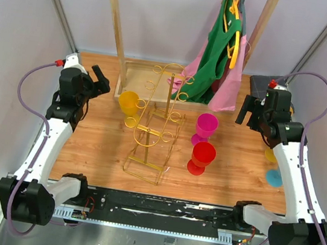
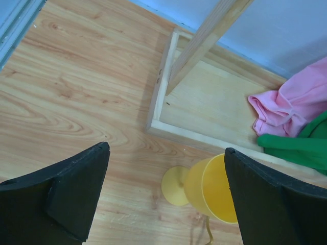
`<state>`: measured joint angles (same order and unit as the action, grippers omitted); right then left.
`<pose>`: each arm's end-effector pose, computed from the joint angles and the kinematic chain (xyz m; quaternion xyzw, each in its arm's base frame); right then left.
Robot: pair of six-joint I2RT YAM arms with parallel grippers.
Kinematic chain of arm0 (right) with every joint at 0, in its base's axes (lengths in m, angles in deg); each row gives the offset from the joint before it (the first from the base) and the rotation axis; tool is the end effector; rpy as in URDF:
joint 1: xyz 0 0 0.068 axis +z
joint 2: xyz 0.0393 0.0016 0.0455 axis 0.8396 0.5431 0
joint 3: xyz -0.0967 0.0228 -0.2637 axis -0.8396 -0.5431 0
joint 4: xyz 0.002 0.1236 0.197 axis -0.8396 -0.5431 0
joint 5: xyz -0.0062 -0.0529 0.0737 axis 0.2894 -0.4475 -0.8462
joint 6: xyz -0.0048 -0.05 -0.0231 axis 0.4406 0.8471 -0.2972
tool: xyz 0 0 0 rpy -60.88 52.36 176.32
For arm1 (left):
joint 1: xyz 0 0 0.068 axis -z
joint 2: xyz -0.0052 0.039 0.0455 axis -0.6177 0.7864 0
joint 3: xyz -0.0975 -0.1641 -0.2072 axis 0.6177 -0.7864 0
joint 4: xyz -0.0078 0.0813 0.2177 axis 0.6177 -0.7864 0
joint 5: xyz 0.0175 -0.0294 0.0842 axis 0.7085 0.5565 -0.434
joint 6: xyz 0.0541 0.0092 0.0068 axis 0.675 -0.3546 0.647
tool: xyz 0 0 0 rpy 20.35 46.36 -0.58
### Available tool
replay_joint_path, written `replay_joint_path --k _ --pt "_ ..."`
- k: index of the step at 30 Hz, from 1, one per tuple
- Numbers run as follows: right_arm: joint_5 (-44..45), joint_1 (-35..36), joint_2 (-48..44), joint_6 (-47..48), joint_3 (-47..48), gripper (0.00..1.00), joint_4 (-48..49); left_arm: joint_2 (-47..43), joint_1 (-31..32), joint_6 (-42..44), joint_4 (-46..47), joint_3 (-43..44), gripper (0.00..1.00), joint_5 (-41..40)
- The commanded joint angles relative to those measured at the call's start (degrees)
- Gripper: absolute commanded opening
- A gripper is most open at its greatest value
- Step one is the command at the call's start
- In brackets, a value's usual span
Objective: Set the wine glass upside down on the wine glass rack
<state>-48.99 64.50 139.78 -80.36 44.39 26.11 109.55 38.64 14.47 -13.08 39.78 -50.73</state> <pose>0.1980 0.0210 0.3777 0.1162 0.8864 0.0467 0.4457 0.2094 0.0025 0.3491 -0.1878 0.7893 -0.0700 0.5804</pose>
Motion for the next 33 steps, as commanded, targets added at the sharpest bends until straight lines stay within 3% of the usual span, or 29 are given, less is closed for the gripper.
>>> replay_joint_path --k 1,13,18,21,25,33 --pt "0.27 0.47 -0.81 0.61 0.51 0.98 0.23 -0.57 -0.23 0.93 -0.45 1.94 0.99 -0.73" --pt "-0.92 0.51 -3.18 2.02 -1.18 0.99 3.2 -0.3 -0.23 0.87 -2.49 3.53 0.99 -1.31" --pt "4.06 0.36 -2.38 3.3 1.36 0.99 0.37 -0.25 -0.23 0.11 -3.55 3.83 0.99 0.5" --pt "7.7 -0.13 0.09 3.62 5.57 1.0 -2.85 -0.5 -0.23 -0.43 -3.69 3.44 0.99 1.5" --pt "10.13 -2.3 6.94 4.61 14.33 0.93 -8.03 -0.48 -0.23 -1.25 -4.3 3.51 0.99 1.57" --pt "6.21 -8.9 17.98 3.4 22.78 0.82 -11.3 -0.78 -0.23 -2.07 -5.12 3.45 0.97 3.66"
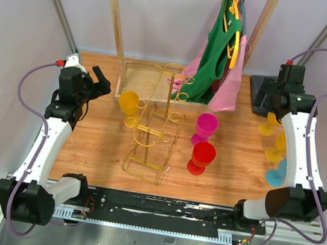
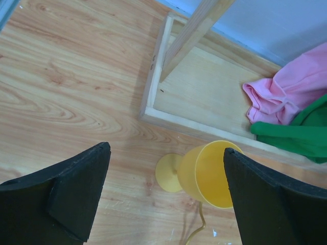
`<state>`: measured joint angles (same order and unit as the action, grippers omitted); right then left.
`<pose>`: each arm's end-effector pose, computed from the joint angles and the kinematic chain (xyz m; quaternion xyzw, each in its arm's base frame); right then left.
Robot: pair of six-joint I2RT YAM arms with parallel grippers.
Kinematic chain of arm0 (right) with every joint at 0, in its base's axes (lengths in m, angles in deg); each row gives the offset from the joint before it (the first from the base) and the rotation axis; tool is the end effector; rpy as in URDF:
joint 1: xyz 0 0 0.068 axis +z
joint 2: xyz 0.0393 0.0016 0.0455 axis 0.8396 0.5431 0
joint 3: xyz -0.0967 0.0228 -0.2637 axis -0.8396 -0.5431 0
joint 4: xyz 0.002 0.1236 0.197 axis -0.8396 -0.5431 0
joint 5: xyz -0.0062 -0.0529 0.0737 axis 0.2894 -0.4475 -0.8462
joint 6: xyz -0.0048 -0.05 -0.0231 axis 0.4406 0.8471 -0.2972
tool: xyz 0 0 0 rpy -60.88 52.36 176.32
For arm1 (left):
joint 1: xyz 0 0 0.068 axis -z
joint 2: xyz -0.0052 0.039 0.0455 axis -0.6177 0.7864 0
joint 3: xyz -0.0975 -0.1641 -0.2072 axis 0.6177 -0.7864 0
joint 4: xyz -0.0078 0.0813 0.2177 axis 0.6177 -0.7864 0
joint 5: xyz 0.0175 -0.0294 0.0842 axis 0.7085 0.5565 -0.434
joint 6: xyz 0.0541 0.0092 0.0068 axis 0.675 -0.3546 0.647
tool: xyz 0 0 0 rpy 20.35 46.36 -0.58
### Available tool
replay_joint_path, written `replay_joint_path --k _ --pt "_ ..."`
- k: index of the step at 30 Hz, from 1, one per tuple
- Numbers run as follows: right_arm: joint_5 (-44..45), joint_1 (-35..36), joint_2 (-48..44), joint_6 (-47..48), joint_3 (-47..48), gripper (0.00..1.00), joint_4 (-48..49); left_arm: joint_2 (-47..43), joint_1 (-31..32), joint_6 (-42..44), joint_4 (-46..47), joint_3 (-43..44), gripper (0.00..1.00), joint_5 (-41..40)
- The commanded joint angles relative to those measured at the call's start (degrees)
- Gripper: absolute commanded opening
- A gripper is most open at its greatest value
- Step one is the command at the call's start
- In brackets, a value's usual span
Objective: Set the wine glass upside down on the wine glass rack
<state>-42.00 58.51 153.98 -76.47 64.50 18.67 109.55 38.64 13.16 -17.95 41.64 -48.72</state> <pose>0.2512 -0.0030 0.4174 0.1579 0.8819 -0.0485 0.4416 0.2063 0.0012 0.3506 -0.1891 0.8047 -0.0855 0.5562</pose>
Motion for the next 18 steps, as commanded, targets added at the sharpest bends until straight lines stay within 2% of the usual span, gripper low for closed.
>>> replay_joint_path --k 1,10,18 --pt "-0.71 -3.19 5.14 -0.64 3.28 0.81 -3.86 -0.85 -0.23 -1.0 -0.19 1.51 0.97 1.76" --pt "1.61 -4.22 15.82 -1.17 10.06 0.77 -4.37 -0.74 -0.23 -1.05 -0.7 1.48 0.96 2.67" --pt "-0.99 -9.44 21.49 -1.68 13.81 0.74 -4.92 -0.77 -0.23 -1.44 -0.85 1.7 0.96 2.75"
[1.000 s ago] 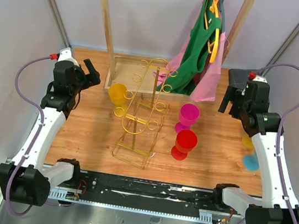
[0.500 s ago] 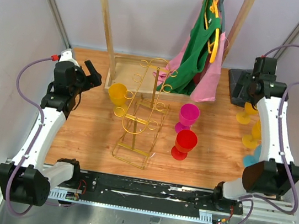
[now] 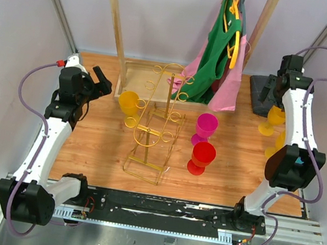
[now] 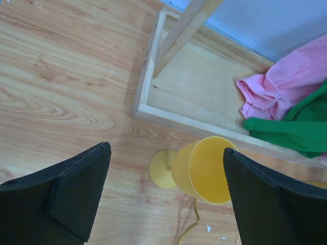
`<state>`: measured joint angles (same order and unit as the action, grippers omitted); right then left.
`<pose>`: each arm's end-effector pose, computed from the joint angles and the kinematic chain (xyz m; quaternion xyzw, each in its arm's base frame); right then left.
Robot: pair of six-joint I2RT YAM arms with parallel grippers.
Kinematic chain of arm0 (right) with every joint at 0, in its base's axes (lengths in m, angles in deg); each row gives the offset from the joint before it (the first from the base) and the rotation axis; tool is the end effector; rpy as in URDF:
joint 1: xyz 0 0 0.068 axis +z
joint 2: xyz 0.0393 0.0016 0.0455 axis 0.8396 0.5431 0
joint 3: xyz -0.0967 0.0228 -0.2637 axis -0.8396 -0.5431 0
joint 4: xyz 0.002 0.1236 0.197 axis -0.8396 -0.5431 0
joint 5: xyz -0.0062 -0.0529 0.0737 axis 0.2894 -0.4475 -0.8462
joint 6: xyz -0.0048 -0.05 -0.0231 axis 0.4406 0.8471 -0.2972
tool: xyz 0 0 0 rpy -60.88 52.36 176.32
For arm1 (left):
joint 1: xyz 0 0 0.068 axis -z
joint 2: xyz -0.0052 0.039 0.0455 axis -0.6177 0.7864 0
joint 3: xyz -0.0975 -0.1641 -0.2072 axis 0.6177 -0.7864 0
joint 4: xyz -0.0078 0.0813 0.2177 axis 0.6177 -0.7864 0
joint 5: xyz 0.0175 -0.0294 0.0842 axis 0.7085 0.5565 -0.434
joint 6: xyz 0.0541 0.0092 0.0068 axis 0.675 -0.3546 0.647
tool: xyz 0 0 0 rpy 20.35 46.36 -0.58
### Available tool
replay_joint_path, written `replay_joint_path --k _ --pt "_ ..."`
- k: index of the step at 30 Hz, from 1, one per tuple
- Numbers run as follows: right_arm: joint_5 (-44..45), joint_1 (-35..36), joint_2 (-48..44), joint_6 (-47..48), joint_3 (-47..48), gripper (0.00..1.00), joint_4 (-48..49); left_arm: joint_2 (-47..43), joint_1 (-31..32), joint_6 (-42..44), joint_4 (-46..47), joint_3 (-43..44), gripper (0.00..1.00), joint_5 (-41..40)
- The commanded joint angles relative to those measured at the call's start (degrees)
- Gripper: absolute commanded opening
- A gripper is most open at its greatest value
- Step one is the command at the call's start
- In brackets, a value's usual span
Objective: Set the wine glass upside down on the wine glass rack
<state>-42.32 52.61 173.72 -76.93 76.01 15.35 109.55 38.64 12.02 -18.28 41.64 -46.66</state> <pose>0.3404 -0.0358 0.3739 0.2012 0.9124 -0.0803 0.3474 0.2061 -0.0002 0.3500 -0.1876 0.8070 -0.1050 0.5500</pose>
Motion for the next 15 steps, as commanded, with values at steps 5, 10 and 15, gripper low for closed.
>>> replay_joint_path --k 5,10,15 --pt "-1.73 -5.0 4.31 -1.18 2.26 0.73 -1.25 -0.31 -0.23 0.05 -0.82 2.16 0.96 0.15" --pt "-2.83 -4.97 6.88 -1.33 3.3 0.72 -1.67 0.22 -0.23 0.04 -1.26 2.88 0.96 0.38" --pt "-2.2 -5.0 9.11 -1.09 4.57 0.7 -1.93 0.15 -0.23 0.03 -1.37 2.61 0.96 0.34"
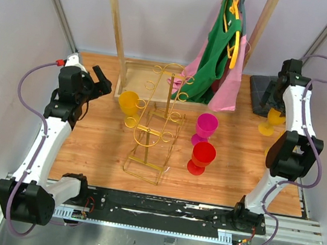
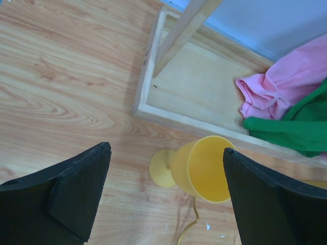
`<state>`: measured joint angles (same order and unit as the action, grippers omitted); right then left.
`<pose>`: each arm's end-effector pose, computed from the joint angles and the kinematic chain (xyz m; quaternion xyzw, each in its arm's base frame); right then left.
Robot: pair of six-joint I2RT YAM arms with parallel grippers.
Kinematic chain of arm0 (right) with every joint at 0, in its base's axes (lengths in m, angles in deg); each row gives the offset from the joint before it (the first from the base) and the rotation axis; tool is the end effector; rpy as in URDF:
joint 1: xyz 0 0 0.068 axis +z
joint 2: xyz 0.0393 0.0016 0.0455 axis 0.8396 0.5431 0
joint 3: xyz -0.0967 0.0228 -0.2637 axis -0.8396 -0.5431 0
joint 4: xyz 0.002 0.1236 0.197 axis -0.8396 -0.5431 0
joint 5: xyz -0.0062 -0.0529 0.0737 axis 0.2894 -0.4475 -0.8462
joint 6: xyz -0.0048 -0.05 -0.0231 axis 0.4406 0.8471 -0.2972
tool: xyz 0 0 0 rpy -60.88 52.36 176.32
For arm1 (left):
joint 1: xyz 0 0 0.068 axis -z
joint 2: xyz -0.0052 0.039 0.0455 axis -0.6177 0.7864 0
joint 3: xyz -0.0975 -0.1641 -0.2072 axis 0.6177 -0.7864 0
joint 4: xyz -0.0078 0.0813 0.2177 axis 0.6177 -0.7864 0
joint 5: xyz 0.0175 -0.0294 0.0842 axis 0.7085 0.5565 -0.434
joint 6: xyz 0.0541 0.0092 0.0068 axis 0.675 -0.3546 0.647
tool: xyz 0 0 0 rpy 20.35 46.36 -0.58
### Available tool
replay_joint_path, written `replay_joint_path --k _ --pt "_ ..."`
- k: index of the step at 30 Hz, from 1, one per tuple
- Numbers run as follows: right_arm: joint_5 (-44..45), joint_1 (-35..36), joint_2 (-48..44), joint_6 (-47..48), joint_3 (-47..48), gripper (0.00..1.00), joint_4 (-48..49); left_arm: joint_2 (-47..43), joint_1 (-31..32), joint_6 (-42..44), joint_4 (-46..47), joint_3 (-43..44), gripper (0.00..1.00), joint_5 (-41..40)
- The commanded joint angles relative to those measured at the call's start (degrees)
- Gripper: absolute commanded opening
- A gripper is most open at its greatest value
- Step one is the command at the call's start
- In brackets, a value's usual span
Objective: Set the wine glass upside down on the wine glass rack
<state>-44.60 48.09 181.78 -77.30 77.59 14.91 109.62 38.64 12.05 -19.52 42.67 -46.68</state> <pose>0.3704 -0.0664 0.3330 0.2322 0.9260 -0.0794 0.2870 0.2055 -0.0002 0.3533 -0.1878 0.8083 -0.1043 0.5481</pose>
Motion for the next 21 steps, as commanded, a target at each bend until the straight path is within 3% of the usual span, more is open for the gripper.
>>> replay_joint_path --k 1,11,16,21 --pt "0.03 -0.48 1.42 -0.78 3.27 0.69 -1.55 0.02 -0.23 0.03 -0.23 1.64 0.96 0.46" --pt "-0.82 -0.43 5.09 -0.4 5.87 0.6 -1.84 -0.35 -0.23 0.35 -0.63 1.69 0.96 0.1" --pt "-1.85 -0.46 6.29 -0.34 6.74 0.46 -1.97 -0.52 -0.23 0.56 -0.85 1.54 0.96 -0.19" --pt "-1.59 -0.48 8.02 -0.28 7.3 0.42 -2.3 -0.78 -0.23 0.6 -0.94 1.35 0.96 -0.39"
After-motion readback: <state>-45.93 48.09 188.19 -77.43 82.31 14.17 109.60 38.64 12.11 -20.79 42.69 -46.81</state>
